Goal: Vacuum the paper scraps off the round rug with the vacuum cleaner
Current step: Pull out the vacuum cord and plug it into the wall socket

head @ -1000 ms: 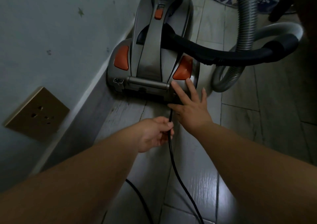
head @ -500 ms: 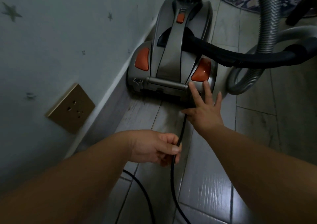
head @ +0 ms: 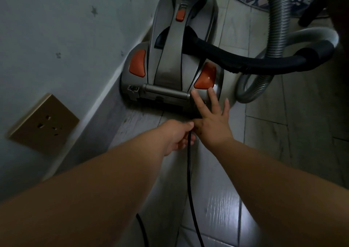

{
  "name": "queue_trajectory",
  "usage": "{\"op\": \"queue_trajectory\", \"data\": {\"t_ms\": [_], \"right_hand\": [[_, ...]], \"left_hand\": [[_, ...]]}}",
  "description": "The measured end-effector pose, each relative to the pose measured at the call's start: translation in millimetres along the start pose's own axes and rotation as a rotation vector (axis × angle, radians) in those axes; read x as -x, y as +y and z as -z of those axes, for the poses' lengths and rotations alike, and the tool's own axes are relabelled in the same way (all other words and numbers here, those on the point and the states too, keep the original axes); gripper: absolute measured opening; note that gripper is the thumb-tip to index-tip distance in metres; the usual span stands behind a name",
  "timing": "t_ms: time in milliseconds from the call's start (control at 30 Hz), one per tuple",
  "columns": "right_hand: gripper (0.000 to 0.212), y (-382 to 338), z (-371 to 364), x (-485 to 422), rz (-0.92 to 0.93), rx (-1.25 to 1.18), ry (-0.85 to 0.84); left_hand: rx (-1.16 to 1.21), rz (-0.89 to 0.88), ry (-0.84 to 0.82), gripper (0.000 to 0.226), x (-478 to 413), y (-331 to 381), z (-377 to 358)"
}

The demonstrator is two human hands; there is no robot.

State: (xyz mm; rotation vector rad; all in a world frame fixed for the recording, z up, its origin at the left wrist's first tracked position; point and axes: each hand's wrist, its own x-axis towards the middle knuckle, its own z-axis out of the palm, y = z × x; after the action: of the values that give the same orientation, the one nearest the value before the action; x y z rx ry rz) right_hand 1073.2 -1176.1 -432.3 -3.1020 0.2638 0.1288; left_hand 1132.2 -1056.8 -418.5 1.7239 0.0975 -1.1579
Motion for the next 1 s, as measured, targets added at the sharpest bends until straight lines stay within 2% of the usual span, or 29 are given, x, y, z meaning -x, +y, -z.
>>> {"op": "queue_trajectory", "data": {"t_ms": [300, 433, 800, 933, 1000], "right_hand": [[0.022, 6, -7, -3, 0.033, 0.008, 0.003], [0.028, 3, -10, -5, 0.009, -0.007, -0.005], [0.035, -14, -3, -2, -0.075, -0.027, -0.033], [0.032, -17, -4, -2, -0.094, -0.009, -0.031], [0.023, -18, -2, -1, -0.088, -0.035, -0.014]], "left_hand": [[0.185, 0.137, -0.049, 0.009, -12, -5, -1], [0.206, 0.086, -0.084, 0.010, -2, -9, 5], [0.095, -0.092, -0.362, 0.011, 57, -27, 57], [0.137, -0.136, -0.465, 0.010, 77, -30, 64], [0.136, -0.147, -0.527, 0.005, 81, -30, 67]]}}
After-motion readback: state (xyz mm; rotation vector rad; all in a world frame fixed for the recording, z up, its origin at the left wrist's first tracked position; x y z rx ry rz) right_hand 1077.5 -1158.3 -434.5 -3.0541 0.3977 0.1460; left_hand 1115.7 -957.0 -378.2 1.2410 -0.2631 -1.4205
